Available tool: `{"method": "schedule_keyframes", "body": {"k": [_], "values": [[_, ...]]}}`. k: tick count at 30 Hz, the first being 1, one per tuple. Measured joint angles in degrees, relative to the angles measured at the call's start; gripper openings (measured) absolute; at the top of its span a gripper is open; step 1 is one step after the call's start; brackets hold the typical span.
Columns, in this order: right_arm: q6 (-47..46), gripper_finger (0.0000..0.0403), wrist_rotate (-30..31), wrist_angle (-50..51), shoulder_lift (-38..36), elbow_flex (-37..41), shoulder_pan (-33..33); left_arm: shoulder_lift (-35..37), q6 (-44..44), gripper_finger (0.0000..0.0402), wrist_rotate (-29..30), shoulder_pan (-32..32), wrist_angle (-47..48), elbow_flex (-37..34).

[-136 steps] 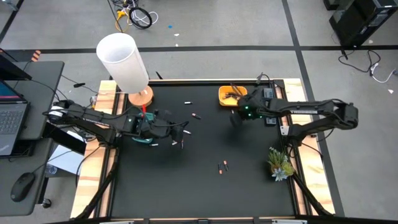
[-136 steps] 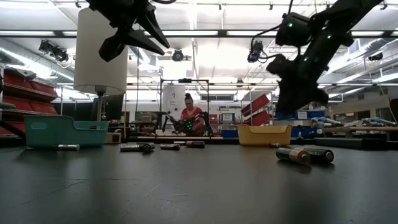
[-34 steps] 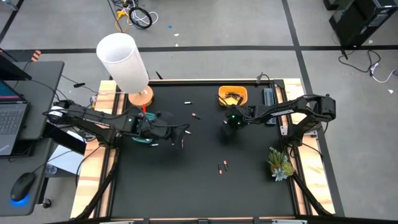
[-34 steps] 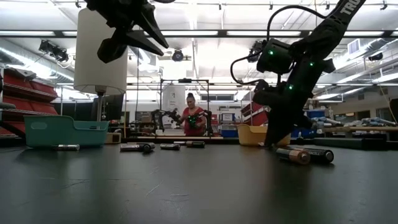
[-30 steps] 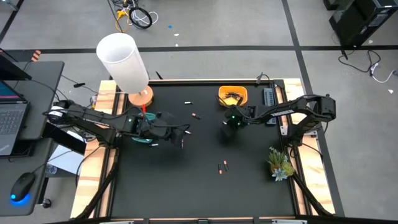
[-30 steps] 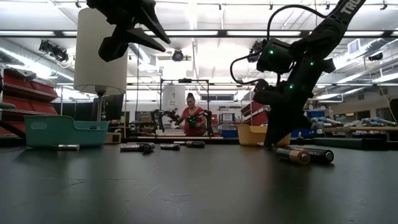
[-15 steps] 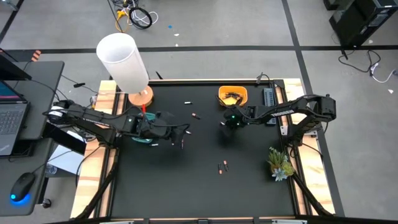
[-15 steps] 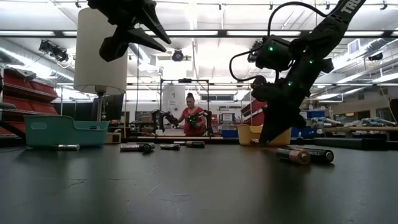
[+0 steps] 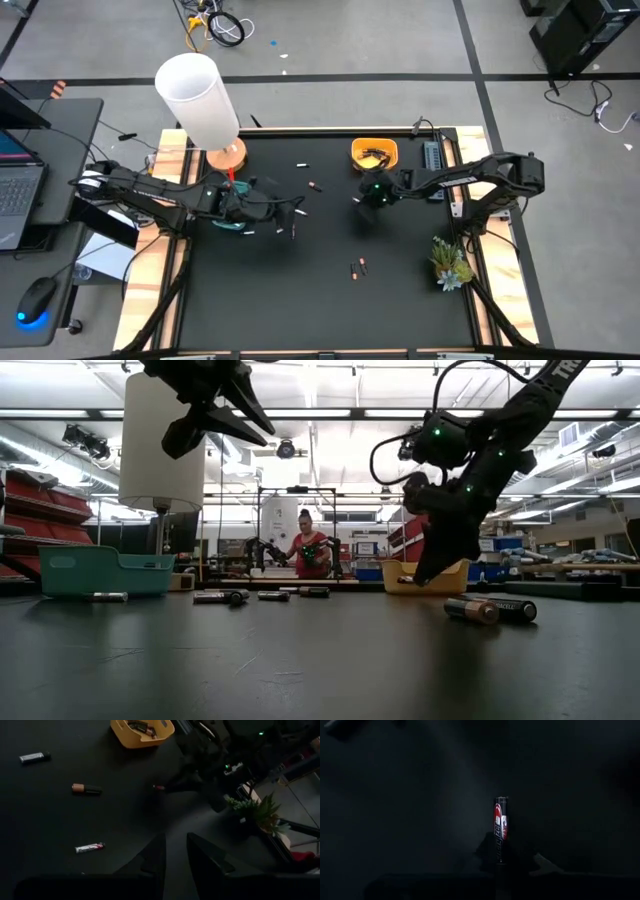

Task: Sort batteries
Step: Put the silver battery into the green bin

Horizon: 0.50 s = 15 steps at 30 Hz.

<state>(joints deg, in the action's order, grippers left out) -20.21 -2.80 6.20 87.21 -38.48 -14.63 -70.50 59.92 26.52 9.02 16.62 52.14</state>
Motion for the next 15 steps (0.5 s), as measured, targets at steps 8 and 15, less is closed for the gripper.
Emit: {"method": "schedule_keyframes", "body": {"k": [8, 15], "values": [[5.42, 0.002, -1.36, -0.18, -4.97, 0.0, -0.11, 0.0, -0.5, 0.009, 6.4, -0.02, -0.66, 0.0], [8.17, 0.002, -1.41, -0.8, -10.18, 0.0, 0.62, 0.0, -8.15, 0.009, 8.35, -0.02, -0.54, -0.02]]}}
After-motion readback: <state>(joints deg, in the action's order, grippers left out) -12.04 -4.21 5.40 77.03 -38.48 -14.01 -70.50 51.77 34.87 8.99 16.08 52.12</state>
